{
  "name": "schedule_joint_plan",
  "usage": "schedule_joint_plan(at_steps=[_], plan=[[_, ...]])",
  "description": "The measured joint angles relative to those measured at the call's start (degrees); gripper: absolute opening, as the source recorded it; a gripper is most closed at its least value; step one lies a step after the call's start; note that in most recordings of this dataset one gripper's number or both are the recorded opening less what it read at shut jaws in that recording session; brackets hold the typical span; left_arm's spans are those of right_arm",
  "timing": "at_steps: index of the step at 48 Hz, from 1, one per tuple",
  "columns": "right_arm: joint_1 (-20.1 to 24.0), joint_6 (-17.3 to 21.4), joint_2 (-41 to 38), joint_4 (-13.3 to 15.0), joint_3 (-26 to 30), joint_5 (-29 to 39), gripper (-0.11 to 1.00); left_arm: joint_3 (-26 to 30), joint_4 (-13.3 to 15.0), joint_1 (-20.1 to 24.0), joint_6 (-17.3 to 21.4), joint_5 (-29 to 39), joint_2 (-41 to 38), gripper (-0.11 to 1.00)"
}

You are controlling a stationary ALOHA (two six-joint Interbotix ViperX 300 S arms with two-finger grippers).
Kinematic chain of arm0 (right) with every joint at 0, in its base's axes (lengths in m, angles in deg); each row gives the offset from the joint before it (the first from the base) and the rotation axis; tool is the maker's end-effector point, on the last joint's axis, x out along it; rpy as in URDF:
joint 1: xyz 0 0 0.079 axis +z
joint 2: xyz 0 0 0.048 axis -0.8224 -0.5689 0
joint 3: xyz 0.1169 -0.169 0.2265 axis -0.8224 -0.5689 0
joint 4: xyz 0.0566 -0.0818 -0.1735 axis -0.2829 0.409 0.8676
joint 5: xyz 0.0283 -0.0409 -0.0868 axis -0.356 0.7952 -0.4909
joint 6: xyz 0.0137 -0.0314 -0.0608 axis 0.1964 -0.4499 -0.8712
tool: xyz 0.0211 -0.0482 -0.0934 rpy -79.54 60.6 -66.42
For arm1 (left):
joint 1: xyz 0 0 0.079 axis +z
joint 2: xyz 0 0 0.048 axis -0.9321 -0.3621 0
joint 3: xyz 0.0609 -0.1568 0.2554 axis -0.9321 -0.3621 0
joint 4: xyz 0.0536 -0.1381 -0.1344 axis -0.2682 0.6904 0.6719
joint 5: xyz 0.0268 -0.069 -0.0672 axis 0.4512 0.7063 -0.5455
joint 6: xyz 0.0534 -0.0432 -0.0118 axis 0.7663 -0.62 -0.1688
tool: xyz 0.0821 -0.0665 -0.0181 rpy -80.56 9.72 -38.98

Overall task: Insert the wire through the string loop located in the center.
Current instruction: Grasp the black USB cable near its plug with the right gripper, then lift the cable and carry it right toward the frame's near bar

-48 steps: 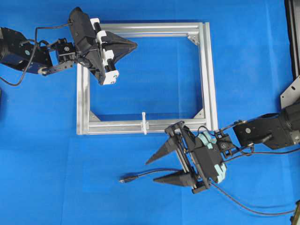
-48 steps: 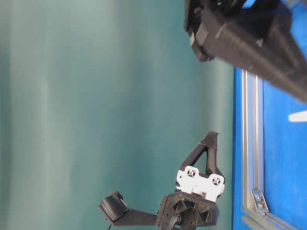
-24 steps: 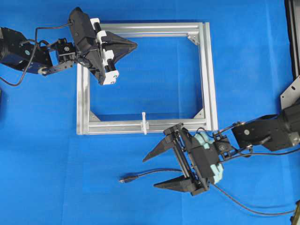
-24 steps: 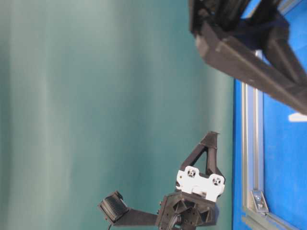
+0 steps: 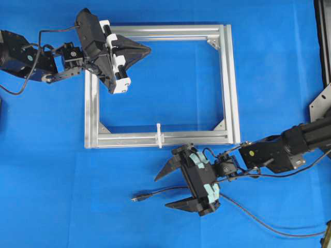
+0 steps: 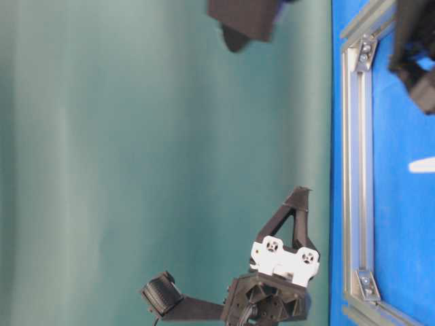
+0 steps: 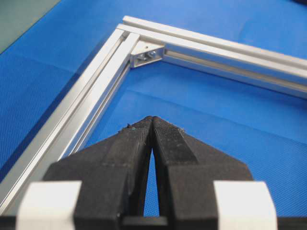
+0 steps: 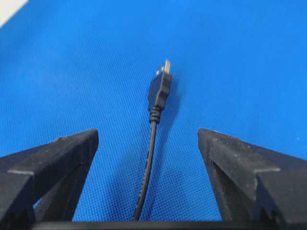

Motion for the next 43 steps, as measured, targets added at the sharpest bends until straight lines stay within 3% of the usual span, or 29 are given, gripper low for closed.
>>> schedule_joint_plan(at_steps=[26,29,37,43], plan=[[0.09,0.18,-2.2,-0.53,2.29,3.43,0.68,0.0,0.0,0.0,0.09,0.44,0.0,0.0],[0.09,0.18,-2.2,-0.62,2.37,3.6,0.58,0.0,0.0,0.0,0.09,0.44,0.09,0.0],[0.09,0.18,-2.2,-0.62,2.46,3.6,0.16,0.0,0.0,0.0,0.09,0.44,0.09,0.0],[0.09,0.09,-2.2,-0.7,2.46,3.69,-0.02,0.0,0.0,0.09,0.09,0.44,0.0,0.0]])
